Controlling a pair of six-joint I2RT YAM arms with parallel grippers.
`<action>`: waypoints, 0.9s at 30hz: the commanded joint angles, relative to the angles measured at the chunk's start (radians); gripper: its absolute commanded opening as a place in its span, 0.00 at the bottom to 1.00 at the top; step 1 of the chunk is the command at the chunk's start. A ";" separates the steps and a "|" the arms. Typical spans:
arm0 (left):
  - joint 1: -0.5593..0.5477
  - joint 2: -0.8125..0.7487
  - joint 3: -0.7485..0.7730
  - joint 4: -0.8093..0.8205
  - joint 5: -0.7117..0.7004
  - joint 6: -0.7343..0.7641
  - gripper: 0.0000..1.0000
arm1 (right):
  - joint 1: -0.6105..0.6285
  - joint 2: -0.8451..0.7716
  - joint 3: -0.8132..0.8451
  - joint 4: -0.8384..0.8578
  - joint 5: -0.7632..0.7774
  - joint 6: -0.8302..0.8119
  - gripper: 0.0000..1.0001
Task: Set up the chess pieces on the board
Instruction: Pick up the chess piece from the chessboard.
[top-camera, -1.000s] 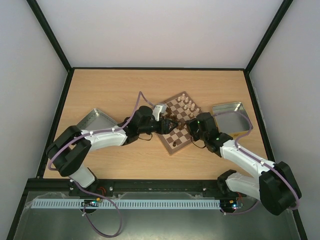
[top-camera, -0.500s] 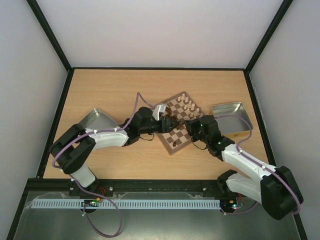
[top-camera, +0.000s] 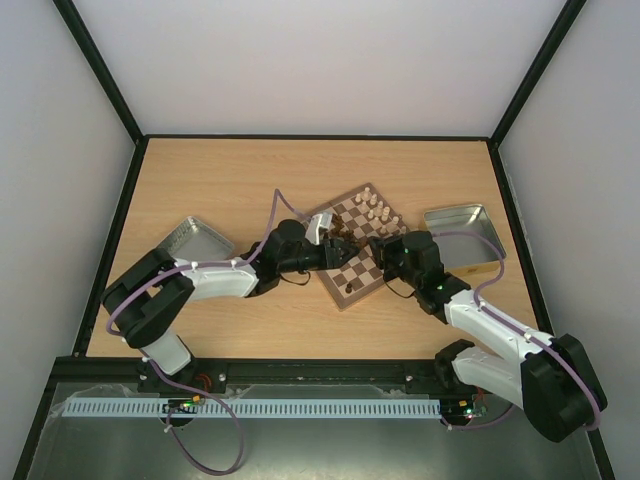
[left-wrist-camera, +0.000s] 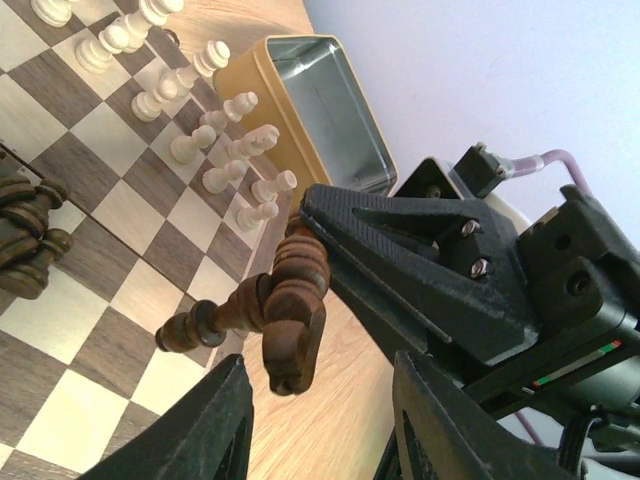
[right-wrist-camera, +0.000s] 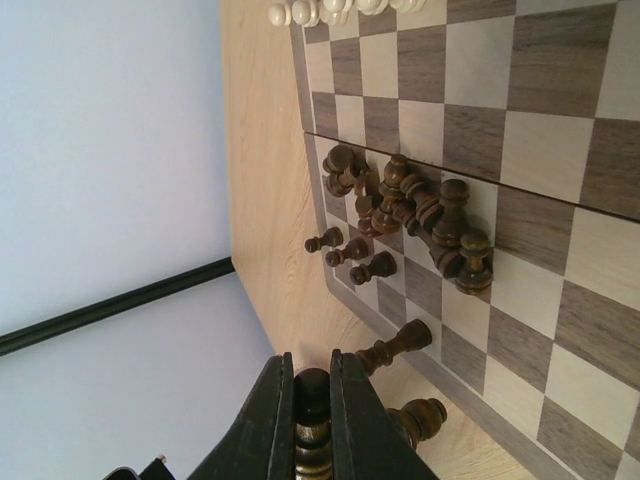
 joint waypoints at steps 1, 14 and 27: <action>-0.004 0.009 -0.007 0.087 -0.009 -0.008 0.37 | -0.007 -0.017 -0.017 0.041 -0.010 0.016 0.02; -0.004 0.042 0.013 0.099 0.012 0.008 0.22 | -0.011 -0.027 -0.021 0.033 -0.018 0.003 0.02; -0.005 0.033 0.035 0.011 -0.043 0.076 0.06 | -0.012 -0.036 0.006 -0.068 0.049 -0.094 0.02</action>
